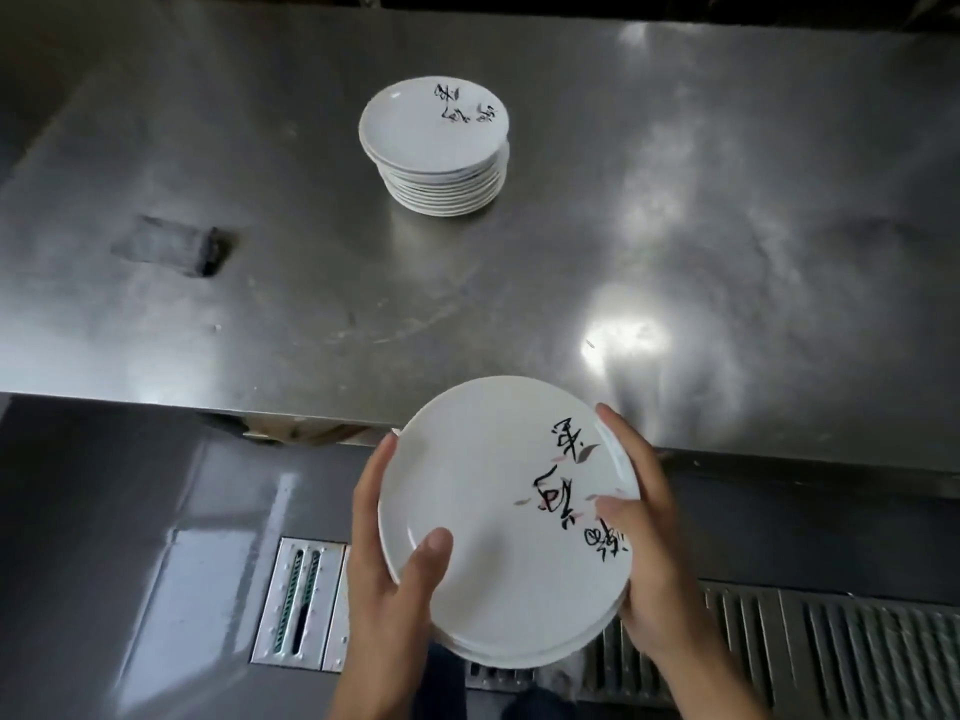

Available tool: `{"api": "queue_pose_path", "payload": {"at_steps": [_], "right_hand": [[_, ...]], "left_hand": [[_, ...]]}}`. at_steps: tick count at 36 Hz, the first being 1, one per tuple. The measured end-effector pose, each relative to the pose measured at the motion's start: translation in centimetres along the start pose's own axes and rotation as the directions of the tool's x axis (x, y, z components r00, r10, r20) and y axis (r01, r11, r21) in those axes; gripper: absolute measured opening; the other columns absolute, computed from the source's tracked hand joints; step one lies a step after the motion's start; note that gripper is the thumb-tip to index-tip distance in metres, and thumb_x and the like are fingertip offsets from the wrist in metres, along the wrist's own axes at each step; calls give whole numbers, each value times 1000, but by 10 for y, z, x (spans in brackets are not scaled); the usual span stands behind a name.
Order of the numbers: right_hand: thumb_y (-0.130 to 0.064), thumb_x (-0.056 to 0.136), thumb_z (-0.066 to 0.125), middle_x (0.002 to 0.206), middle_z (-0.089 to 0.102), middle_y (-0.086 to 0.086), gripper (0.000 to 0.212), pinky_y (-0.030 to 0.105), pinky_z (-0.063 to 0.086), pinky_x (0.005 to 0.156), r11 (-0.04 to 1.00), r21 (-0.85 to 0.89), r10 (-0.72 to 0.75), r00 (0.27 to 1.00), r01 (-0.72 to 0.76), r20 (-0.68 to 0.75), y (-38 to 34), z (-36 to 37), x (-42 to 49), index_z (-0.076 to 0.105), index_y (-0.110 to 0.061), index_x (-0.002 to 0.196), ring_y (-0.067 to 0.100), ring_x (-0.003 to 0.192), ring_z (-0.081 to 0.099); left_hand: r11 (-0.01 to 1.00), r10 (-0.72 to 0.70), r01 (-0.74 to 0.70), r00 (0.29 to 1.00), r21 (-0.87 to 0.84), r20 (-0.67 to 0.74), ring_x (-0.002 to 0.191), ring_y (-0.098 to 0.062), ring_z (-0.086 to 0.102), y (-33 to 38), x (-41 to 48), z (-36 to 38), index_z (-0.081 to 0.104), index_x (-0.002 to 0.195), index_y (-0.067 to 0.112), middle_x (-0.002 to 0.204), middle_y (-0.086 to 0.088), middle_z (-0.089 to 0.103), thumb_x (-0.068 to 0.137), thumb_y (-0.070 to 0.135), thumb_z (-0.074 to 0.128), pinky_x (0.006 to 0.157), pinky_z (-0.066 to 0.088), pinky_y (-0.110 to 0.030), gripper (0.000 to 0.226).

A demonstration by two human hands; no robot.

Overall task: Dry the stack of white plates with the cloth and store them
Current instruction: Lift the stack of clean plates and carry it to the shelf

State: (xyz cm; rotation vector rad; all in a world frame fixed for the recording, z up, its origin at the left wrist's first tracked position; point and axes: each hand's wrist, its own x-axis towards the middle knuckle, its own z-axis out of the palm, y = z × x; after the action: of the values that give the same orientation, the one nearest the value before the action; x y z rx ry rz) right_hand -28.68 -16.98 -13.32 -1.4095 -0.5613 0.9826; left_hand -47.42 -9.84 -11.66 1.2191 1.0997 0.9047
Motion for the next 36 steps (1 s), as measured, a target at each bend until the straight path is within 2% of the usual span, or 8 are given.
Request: {"api": "queue_pose_path", "payload": {"at_steps": [3,9,15,19,25,27,31,36], "right_hand": [[-30,78,59,143,58,-1,71,65,46,100,1000,-4,18,1000,-18,12,12,-22,-16,46,-35,147,24,128,57],[-30,79,59,146,55,2,74,62,47,98,995,31,91,996,-91,0,40,-47,-45,40,-36,150,29,130,55],[-33,73,62,141,60,4,77,68,45,100,991,57,125,988,-120,-86,84,-54,-58,44,-39,147,32,126,59],[-32,71,61,139,61,3,77,59,50,96,990,81,123,985,-114,-121,124,-59,-51,46,-41,145,31,124,61],[-34,70,61,136,63,-1,74,47,55,87,995,70,87,981,-75,-175,193,-71,-14,48,-41,143,23,119,64],[-35,70,60,135,63,-3,75,49,55,87,998,46,61,982,-53,-181,218,-78,5,48,-42,144,22,118,64],[-36,72,57,137,62,-7,72,57,52,94,1000,12,-7,979,10,-206,268,-96,47,49,-43,143,19,120,61],[-33,77,60,143,57,-4,72,66,41,106,996,5,-88,981,90,-172,327,-116,97,45,-41,147,24,131,54]], "left_hand": [[1000,-18,19,1000,-14,15,126,-8,60,-14,-22,13,42,151,42,146,13,56,71,47,71,84,57,-30,85],[998,-51,49,998,42,38,128,-13,59,-45,-47,21,45,149,43,148,9,55,64,47,71,96,48,-44,88],[997,-42,35,994,66,104,127,-9,60,-83,-45,23,53,142,43,143,11,59,64,46,71,94,51,-20,80],[995,-80,69,982,67,169,128,-11,59,-123,-32,21,48,144,49,145,13,58,63,50,73,103,50,-44,84],[998,-55,45,973,53,224,129,-5,57,-193,5,34,42,148,47,146,17,55,74,49,72,90,55,-22,80],[999,-27,18,974,44,226,132,-2,54,-221,21,42,44,147,49,148,20,53,75,49,70,96,50,-25,77],[998,49,-57,971,28,236,133,4,50,-274,53,61,46,144,51,147,26,51,76,47,69,94,45,-7,71],[991,130,-128,959,-23,254,134,9,46,-338,92,78,43,149,43,147,30,49,79,46,70,95,42,-4,75]]}}
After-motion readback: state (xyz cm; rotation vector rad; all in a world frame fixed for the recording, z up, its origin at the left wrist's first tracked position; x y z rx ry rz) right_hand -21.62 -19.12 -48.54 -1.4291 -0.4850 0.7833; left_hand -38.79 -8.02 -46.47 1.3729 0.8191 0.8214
